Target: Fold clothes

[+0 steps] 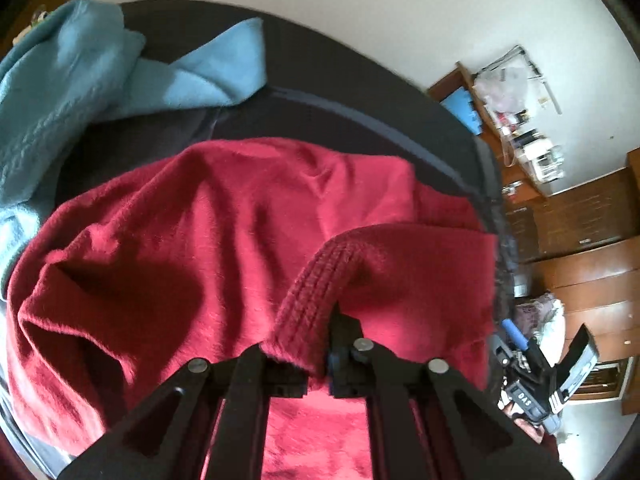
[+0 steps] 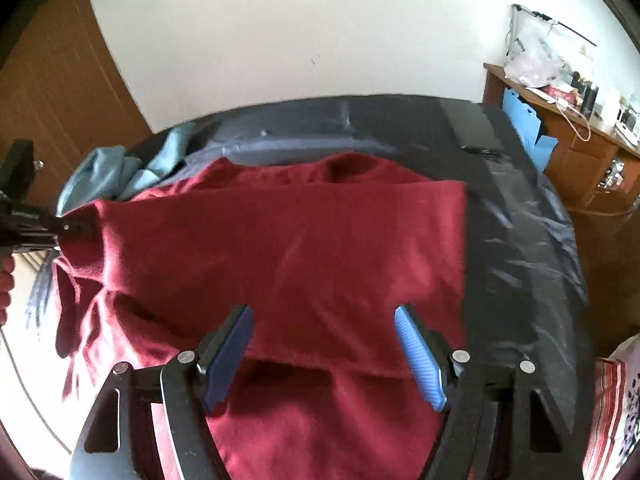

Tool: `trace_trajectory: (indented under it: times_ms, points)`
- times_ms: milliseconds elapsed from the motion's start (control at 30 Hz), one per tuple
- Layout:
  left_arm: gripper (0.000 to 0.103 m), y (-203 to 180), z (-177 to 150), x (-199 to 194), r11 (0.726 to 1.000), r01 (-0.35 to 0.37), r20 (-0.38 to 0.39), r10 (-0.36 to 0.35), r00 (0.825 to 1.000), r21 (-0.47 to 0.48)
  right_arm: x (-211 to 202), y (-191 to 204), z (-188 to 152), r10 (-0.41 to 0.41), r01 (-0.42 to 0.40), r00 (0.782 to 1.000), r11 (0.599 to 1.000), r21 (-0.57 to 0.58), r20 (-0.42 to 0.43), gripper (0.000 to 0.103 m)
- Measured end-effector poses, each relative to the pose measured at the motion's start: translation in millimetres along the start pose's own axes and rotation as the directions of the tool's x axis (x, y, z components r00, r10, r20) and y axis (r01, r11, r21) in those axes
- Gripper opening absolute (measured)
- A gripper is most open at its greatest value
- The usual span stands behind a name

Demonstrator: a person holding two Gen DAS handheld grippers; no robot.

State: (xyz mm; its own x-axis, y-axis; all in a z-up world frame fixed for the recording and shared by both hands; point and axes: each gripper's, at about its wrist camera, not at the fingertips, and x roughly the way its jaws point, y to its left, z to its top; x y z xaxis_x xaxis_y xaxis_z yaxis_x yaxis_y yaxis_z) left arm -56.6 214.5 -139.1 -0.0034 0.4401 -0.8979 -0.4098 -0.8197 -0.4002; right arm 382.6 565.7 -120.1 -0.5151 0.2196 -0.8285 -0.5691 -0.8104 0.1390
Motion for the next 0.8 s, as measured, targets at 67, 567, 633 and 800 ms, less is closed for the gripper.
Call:
trace_trajectory:
  times_ms: [67, 567, 633, 800]
  points:
    - [0.038, 9, 5, 16, 0.995, -0.102, -0.024, 0.102, 0.995, -0.003, 10, -3, -1, -0.024, 0.024, 0.999, 1.0, -0.001, -0.022, 0.075]
    - [0.065, -32, -14, 7, 0.981, -0.148, 0.096, 0.137, 0.986, 0.122, 10, 23, 19, -0.022, 0.022, 1.0, 1.0, -0.02, 0.014, 0.075]
    - [0.073, -60, -17, 9, 0.974, -0.083, 0.107, 0.061, 0.992, 0.209, 14, 43, 25, 0.017, -0.016, 1.0, 0.997, -0.076, 0.014, 0.075]
    - [0.073, -90, -30, 61, 0.941, -0.084, 0.039, 0.075, 0.996, 0.329, 48, 55, 14, 0.005, -0.012, 0.997, 0.996, -0.093, -0.072, 0.075]
